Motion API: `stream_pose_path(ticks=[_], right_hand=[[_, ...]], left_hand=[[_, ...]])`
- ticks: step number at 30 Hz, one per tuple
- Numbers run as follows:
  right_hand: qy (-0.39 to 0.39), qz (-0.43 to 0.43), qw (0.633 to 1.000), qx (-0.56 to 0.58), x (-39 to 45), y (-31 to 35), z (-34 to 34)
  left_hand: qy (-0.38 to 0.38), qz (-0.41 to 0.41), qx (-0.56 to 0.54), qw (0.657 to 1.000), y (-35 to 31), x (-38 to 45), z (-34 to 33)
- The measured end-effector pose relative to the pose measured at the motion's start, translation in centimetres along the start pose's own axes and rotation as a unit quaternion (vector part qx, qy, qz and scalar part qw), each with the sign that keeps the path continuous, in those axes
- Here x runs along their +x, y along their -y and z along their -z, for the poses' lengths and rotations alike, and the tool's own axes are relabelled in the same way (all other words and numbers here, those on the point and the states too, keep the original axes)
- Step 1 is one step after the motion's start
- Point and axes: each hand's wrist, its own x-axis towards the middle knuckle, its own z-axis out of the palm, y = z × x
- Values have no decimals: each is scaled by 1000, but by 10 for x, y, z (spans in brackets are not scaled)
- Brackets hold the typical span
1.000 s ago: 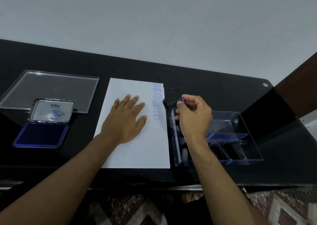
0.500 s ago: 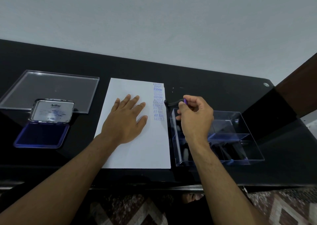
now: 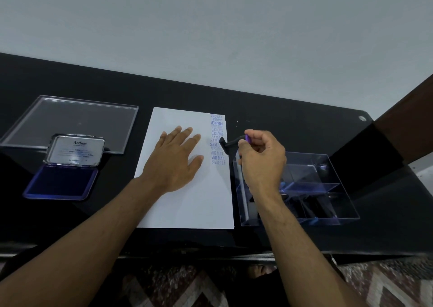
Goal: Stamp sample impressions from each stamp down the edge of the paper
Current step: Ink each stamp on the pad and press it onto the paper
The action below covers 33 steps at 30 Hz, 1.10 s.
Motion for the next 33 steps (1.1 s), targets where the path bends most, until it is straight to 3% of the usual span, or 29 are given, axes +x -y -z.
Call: stream_pose_path(ticks=[8,17,24,33], right_hand=[[80,9,997,-4,-28,21,-43],[216,89,972,-40,-89,59,-123],[282,146,946,-67,-128,81,-170],[325,185,924,-84,-151,94,-198]], left_hand=[[-48,51,-5,998,39,-53,28],[-115,145,24,982,121,-135,82],[-124,211,27,969,162,-183,96],[-113,225,55,966,188,-208,90]])
